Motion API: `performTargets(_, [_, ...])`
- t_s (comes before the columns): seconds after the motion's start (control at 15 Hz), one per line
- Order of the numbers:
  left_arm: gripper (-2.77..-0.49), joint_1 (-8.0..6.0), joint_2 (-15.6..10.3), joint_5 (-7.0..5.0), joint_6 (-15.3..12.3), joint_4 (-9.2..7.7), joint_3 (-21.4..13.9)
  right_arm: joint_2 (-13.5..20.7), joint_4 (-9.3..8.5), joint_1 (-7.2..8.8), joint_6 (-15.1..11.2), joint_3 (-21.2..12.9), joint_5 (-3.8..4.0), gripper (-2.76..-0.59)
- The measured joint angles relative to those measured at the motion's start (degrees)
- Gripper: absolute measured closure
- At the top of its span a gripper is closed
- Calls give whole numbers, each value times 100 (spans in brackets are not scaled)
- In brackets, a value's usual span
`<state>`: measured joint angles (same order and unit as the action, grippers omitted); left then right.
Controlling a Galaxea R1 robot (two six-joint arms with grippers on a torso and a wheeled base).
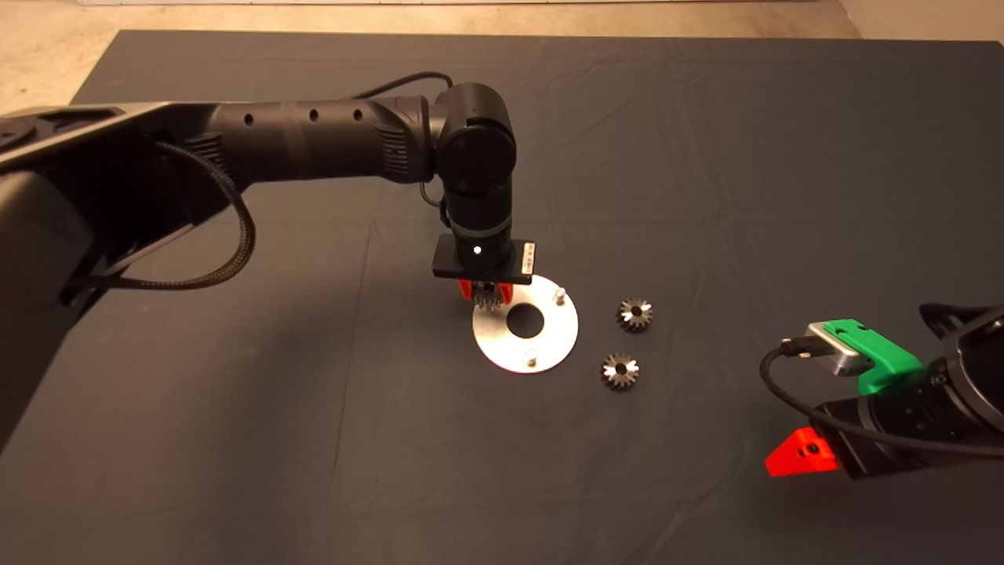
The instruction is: Install three planetary gears onto the carrier pins
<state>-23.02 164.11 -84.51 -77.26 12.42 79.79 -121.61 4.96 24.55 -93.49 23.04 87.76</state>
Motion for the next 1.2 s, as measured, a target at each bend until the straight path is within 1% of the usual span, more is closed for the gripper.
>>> performTargets(0.53, [-86, -5, 0, 0, 0, 0, 0, 1, 0, 0, 0, 0, 0, -273])
performTargets(0.67, [-86, -11, 2, -52, 0, 0, 0, 0, 0, 0, 0, 0, 0, -273])
performTargets(0.8, [-86, -114, 2, -200, 0, -8, -2, 0, 0, -1, 0, 0, -2, -273])
performTargets(0.87, [-86, -173, -7, -237, 0, 4, -2, 1, 0, -16, 0, 0, 0, -273])
performTargets(1.0, [-86, -206, -11, -249, 0, 3, -2, 0, 0, -28, 0, 0, -2, -273])
performTargets(1.2, [-86, -195, -7, -246, 0, 2, -3, 0, 0, -28, 0, 0, -2, -273])
